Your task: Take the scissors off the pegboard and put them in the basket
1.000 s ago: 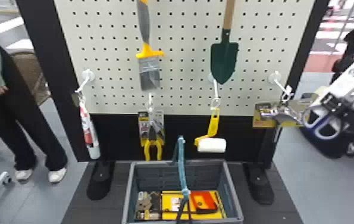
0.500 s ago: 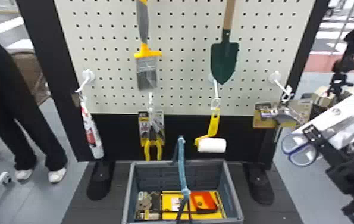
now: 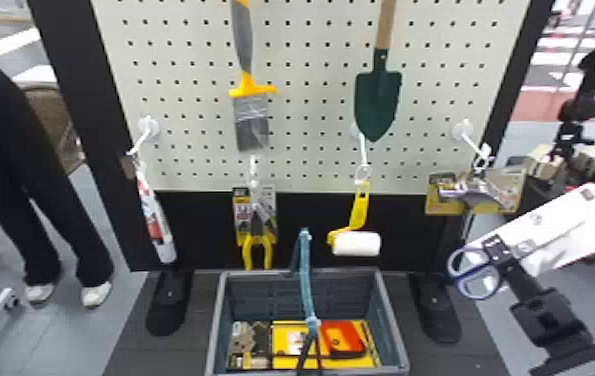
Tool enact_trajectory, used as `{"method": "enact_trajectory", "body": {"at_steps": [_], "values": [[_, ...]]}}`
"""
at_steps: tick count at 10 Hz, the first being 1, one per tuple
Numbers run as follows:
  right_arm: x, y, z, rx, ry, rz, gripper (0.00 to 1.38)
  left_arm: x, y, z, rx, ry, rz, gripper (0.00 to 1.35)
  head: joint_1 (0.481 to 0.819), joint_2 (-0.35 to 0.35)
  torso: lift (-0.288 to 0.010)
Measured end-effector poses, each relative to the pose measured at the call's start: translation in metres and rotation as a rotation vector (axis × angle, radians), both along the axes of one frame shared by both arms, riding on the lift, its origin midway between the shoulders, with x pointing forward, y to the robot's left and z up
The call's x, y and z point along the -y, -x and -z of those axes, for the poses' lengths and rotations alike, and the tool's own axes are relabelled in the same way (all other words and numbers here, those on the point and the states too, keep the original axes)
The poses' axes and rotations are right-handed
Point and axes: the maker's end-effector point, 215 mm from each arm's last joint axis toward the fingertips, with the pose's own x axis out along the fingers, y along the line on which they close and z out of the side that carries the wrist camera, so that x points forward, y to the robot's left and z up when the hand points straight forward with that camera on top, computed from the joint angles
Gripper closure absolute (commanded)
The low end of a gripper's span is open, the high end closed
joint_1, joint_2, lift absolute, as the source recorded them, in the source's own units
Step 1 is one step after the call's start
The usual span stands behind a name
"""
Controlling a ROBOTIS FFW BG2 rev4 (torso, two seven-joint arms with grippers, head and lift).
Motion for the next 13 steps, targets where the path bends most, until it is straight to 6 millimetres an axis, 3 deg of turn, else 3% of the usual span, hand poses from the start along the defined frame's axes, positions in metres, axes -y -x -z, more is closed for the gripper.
{"method": "enact_trajectory", "body": {"at_steps": [10,13], "values": [[-0.136,-0.004,0.056,-0.12,-0.156,-0.214,1.17,0.003,-0.006,0.003,0.004,0.006,0.012,0.1,0.549,0.0,-0.1],[-0.164,-0.005,0.066,-0.144,-0.17,-0.27,1.17,0.003,-0.007,0.003,0.006,0.006,0.014,0.1,0.549,0.0,-0.1]]}}
